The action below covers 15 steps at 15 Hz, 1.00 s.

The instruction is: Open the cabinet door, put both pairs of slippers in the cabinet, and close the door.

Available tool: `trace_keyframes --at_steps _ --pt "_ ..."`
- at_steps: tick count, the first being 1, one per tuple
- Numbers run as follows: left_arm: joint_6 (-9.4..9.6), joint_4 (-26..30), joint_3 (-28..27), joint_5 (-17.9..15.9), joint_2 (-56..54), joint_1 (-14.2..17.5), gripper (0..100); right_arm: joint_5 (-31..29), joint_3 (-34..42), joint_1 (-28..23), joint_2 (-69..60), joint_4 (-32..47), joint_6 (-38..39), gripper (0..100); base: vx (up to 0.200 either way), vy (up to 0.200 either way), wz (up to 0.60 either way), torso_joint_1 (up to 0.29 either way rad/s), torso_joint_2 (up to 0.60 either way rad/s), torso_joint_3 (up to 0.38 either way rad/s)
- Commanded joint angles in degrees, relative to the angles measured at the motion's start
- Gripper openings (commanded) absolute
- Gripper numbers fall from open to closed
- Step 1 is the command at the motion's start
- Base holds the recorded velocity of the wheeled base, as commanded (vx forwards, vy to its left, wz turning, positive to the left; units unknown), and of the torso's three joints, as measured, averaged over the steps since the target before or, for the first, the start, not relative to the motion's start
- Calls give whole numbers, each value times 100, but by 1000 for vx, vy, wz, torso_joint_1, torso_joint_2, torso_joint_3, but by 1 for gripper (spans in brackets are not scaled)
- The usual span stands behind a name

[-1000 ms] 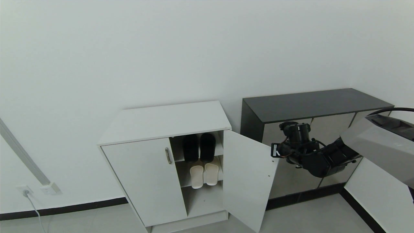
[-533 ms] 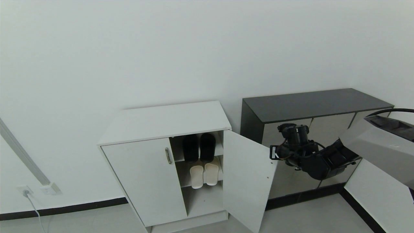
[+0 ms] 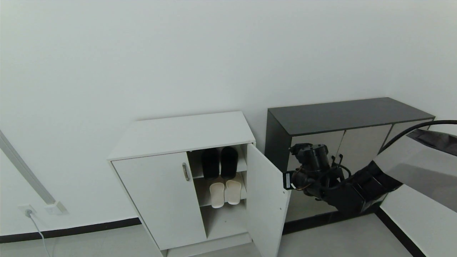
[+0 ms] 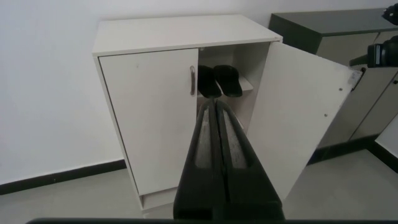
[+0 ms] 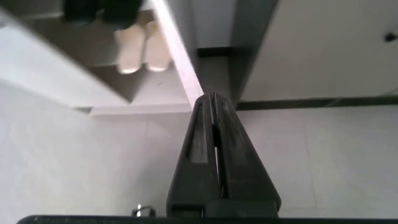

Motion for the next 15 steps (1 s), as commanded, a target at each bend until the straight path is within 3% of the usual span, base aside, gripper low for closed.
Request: trace_keyframes --at_steps 1,5,7,9,15 --pt "-6 0 1 -1 -1 4 0 -4 347 492 -499 -16 23 0 0 0 0 0 0 0" --pt "-6 0 1 -1 -1 4 0 31 734 1002 -868 -209 76 0 0 0 0 0 0 0" --pt "-6 0 1 8 -1 4 0 93 1156 1002 -877 -1027 -91 0 0 0 0 0 0 0" --pt "-6 0 1 -1 -1 4 0 515 1656 985 -904 -1721 -407 0 0 0 0 0 0 0" --pt "-6 0 1 8 -1 4 0 629 1894 1002 -886 -1906 -592 0 0 0 100 1 0 0"
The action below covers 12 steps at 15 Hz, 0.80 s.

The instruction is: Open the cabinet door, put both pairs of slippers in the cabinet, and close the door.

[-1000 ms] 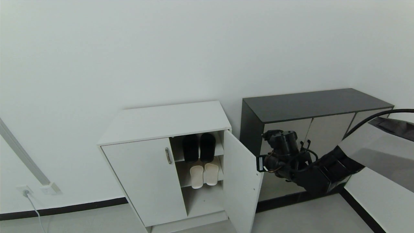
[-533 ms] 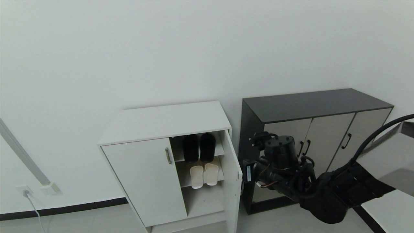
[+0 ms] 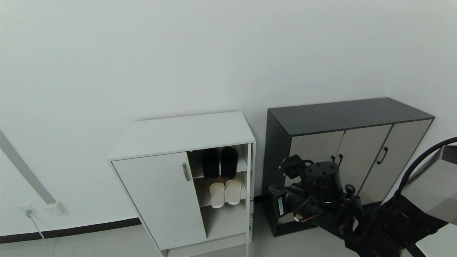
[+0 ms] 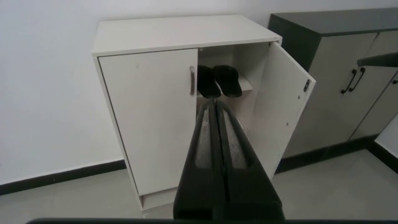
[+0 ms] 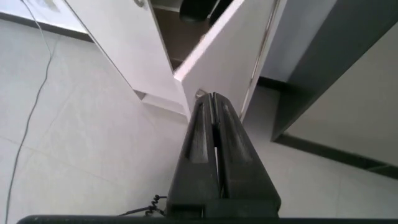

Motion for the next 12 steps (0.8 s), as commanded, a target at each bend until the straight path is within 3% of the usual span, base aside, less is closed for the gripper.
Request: trace_keyframes --at_steps 1,5,8,12 --pt "-1 0 1 0 -1 1 0 -1 29 6 -7 -4 -3 0 0 0 600 -2 7 2" --pt "-1 0 1 0 -1 1 0 16 99 24 11 -13 -56 0 0 0 600 3 1 4" --pt "-1 0 1 9 -1 1 0 104 143 15 -16 -74 -73 0 0 0 0 0 0 0" --pt "7 0 1 0 -1 1 0 -247 310 -249 -315 137 -557 0 0 0 0 0 0 0"
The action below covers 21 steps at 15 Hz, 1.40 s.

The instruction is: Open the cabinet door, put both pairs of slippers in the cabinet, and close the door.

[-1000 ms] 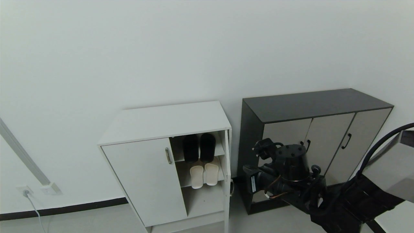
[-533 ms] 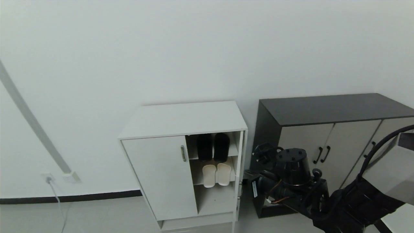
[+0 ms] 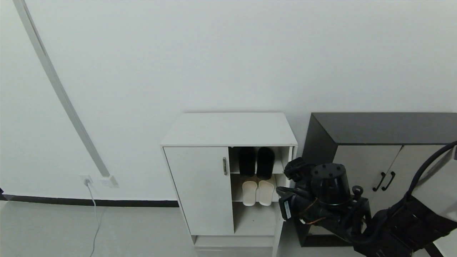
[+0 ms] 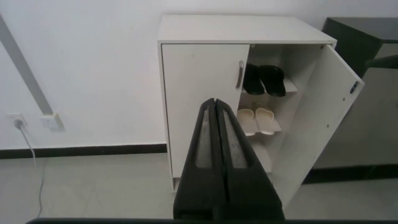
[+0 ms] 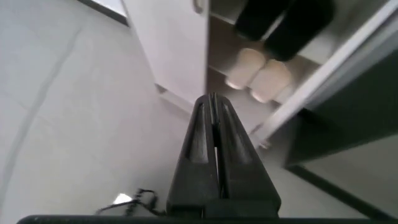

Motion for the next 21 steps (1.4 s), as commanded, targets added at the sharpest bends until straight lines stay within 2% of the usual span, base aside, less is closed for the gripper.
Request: trace_keyframes --at_steps 1,4,9,14,21 --pt "3 0 1 -3 -1 4 0 -345 46 -230 -195 251 -71 0 0 0 0 0 0 0" --pt "11 0 1 -3 -1 4 0 -485 266 -493 -274 708 -115 0 133 0 0 -2 0 5" --pt "3 0 1 -12 -1 4 0 -450 459 -643 -116 743 -264 0 200 0 0 2 1 4" --pt "-6 0 1 -3 -1 4 0 -389 600 -581 121 716 -256 0 0 0 0 0 0 0" --pt "-6 0 1 -3 -1 4 0 -362 11 -520 1000 312 -229 0 0 0 0 0 0 0"
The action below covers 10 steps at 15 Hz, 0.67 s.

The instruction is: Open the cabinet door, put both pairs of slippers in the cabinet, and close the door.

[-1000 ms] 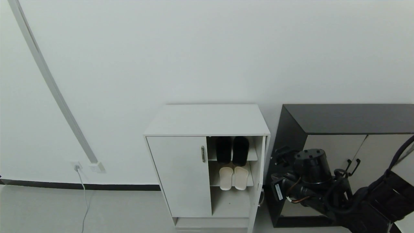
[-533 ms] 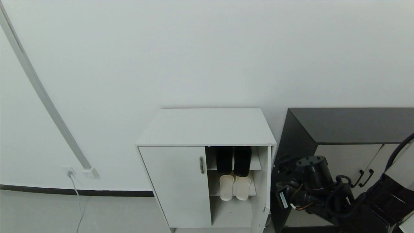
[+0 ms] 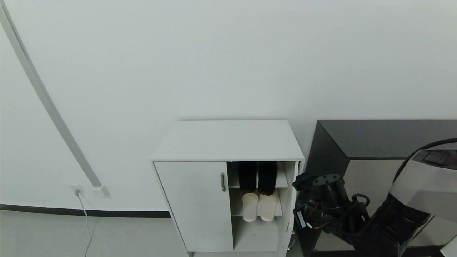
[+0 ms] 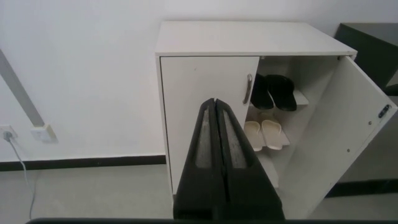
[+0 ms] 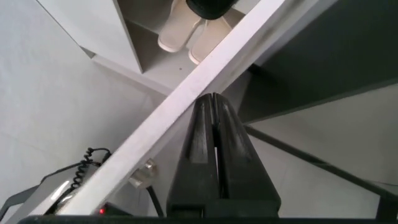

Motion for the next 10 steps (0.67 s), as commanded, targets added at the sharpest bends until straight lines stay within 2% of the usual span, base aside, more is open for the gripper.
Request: trace_keyframes --at_steps 1,10 --pt "5 0 1 -2 -1 -1 0 23 -155 49 325 -8 11 0 0 0 0 0 0 0" --pt "14 0 1 -2 -1 -1 0 120 -1166 49 905 -114 38 0 0 0 0 0 0 0"
